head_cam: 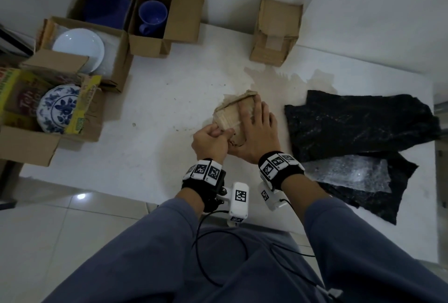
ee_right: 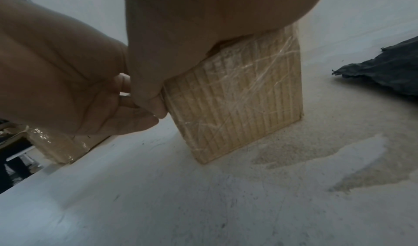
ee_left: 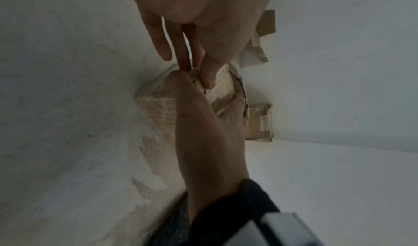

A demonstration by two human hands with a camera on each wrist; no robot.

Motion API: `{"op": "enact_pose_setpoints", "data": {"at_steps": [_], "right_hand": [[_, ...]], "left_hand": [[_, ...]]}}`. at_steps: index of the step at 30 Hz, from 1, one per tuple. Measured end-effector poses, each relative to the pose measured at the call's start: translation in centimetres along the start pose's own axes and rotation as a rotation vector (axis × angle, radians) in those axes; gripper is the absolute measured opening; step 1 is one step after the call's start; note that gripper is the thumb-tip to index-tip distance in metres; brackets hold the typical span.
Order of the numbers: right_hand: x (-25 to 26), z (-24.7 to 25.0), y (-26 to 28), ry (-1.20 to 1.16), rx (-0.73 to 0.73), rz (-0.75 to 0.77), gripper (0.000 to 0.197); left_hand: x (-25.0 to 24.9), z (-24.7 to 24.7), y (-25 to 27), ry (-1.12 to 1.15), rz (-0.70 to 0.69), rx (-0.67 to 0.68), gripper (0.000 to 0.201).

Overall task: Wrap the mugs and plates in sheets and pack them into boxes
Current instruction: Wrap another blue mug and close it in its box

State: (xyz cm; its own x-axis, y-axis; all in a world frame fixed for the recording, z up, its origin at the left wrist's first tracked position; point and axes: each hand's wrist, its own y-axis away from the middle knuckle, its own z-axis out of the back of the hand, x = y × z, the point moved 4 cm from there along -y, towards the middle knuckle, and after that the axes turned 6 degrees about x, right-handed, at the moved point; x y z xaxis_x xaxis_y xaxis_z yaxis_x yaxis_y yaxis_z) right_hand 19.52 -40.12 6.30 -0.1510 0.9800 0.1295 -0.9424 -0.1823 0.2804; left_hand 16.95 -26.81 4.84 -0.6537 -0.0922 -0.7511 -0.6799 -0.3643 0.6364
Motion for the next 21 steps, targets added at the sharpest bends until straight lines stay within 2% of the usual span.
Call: {"op": "enact_pose_setpoints", "data": {"at_steps": [7, 9, 12, 13, 14, 15, 17, 18, 19, 21], "right_hand": [[-0.1, 0.0, 0.2, -0.034, 0.002, 0.022, 0.110], [-0.4, 0.1, 0.1, -0.028, 0.019, 0.073, 0.111], [-1.2, 0.6, -0.4, 0.033, 0.096, 0.254, 0.116], [-1.4, 1.0, -0.6, 0.076, 0.125, 0.318, 0.116], [-1.5, 1.4, -0.7, 0.125, 0.146, 0.365, 0.114], [-1.5, 1.9, -0.8, 0.167, 0.146, 0.385, 0.110], [-1.4, 2.8, -0.8, 0.186, 0.084, 0.310, 0.099], [-1.5, 3.1, -0.5, 0.163, 0.042, 0.231, 0.094], [-1.7, 3.0, -0.2, 0.117, 0.009, 0.152, 0.090], [-2.0, 2.0, 0.5, -0.054, -0.022, 0.065, 0.082]], "left_hand": [[0.2, 0.4, 0.5, 0.012, -0.036, -0.064, 0.037], [-0.1, 0.9, 0.3, -0.044, -0.068, 0.002, 0.040], [0.1, 2.2, 0.1, -0.156, -0.125, 0.124, 0.048], [0.1, 2.7, 0.1, -0.189, -0.181, 0.140, 0.052], [-0.1, 3.3, 0.1, -0.259, -0.313, 0.126, 0.055], [-0.8, 3.8, 0.2, -0.374, -0.507, 0.110, 0.058], [-2.3, 3.8, 0.8, -0.689, -0.903, 0.153, 0.064], [-2.7, 3.2, 0.9, -0.853, -1.035, 0.217, 0.070], [-3.0, 2.5, 0.9, -0.993, -1.115, 0.286, 0.076], [-3.3, 1.1, 0.4, -1.229, -1.159, 0.357, 0.087]]}}
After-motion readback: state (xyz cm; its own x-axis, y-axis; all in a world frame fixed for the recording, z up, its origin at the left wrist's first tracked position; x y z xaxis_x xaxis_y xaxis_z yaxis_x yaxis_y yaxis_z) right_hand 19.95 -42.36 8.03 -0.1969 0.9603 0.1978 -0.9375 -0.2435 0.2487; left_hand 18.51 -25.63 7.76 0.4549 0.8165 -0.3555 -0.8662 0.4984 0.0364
